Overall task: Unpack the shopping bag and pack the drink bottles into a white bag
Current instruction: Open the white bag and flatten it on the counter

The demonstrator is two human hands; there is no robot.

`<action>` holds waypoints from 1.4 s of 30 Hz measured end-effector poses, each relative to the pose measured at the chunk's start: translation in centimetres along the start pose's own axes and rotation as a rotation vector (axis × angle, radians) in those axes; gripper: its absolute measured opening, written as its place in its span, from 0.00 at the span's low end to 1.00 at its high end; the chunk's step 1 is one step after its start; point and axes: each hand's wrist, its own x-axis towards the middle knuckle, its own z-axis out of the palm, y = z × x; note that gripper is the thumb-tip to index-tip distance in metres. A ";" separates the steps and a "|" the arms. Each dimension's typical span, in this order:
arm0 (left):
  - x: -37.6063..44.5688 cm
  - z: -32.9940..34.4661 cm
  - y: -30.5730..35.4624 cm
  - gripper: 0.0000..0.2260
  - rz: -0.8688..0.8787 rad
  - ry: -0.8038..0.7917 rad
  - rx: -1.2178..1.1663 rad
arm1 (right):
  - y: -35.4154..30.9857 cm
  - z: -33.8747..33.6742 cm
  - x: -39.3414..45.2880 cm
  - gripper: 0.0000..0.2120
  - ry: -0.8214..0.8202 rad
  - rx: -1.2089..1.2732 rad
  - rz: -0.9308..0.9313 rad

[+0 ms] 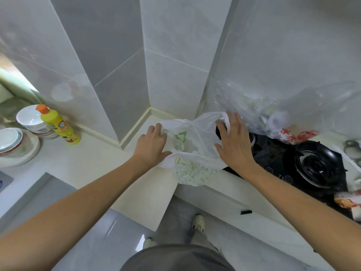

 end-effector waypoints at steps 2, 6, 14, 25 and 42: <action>0.3 0.6 0.3 0.23 0.029 0.053 0.010 | 0.3 0.3 0.6 0.41 0.055 0.004 -0.067; 1.5 1.3 1.3 0.20 0.073 0.105 -0.055 | 0.8 1.2 2.1 0.40 0.261 0.116 -0.338; 3.8 1.8 2.9 0.18 0.103 0.023 -0.140 | 3.0 1.1 5.5 0.17 0.069 0.075 -0.918; 6.7 3.5 5.4 0.27 0.096 -0.296 -0.005 | 6.2 7.9 7.8 0.19 -0.316 0.117 -1.070; 6.4 6.3 5.3 0.40 0.130 -0.190 0.091 | 9.8 9.3 10.3 0.29 -0.557 -0.190 -0.788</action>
